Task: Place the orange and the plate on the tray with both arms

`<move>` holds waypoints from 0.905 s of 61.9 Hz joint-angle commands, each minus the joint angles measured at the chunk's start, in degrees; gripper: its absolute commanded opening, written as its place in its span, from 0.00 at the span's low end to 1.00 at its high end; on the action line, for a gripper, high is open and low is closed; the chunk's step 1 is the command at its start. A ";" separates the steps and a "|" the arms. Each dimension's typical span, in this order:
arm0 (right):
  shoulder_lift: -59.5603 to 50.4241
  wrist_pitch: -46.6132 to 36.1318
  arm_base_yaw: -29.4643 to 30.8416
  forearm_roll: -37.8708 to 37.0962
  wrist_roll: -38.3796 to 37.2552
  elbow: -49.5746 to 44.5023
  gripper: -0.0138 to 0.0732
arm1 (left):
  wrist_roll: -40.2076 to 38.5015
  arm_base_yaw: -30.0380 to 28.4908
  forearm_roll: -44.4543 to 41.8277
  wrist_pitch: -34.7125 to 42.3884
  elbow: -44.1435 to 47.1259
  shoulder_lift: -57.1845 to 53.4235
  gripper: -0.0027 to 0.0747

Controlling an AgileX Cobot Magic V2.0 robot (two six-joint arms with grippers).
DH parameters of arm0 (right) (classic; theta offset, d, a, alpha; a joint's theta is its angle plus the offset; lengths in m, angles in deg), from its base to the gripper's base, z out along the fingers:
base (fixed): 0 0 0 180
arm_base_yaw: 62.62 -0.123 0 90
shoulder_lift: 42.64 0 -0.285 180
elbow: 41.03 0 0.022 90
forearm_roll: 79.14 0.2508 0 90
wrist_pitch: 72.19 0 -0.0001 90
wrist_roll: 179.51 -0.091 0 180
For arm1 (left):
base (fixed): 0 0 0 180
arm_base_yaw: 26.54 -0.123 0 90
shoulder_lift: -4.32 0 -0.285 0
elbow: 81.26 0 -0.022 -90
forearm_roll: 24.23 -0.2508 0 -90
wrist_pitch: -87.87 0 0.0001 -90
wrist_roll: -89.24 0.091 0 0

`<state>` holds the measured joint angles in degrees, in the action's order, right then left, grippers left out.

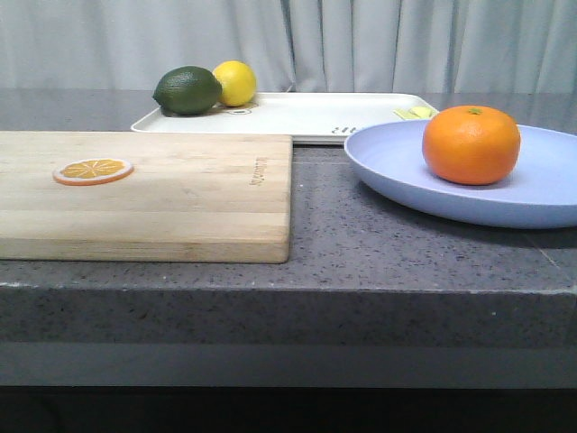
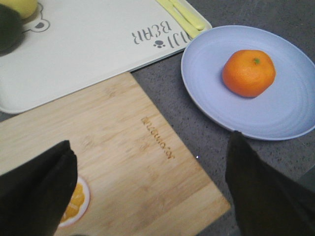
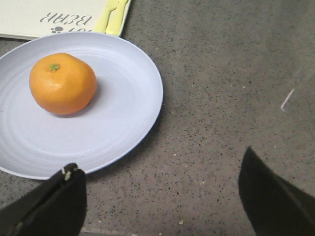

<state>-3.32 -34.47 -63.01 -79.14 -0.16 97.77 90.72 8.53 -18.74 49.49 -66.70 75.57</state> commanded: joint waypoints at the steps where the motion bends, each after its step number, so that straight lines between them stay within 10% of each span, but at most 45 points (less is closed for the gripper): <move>1: 0.52 -4.41 -0.16 -0.63 0.65 2.02 0.89 | -0.51 -1.37 1.35 4.41 4.20 -7.79 0.81; 29: 0.52 5.12 -0.16 0.00 0.30 2.33 0.89 | -0.51 -1.97 1.25 4.30 21.87 -34.22 0.81; 56: 19.40 24.70 -0.16 0.00 0.65 20.25 0.89 | -0.51 -1.97 1.25 4.30 22.39 -35.95 0.81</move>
<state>11.29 -10.54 -63.01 -79.14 -0.16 113.16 90.62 6.63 -18.34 49.38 -42.91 39.34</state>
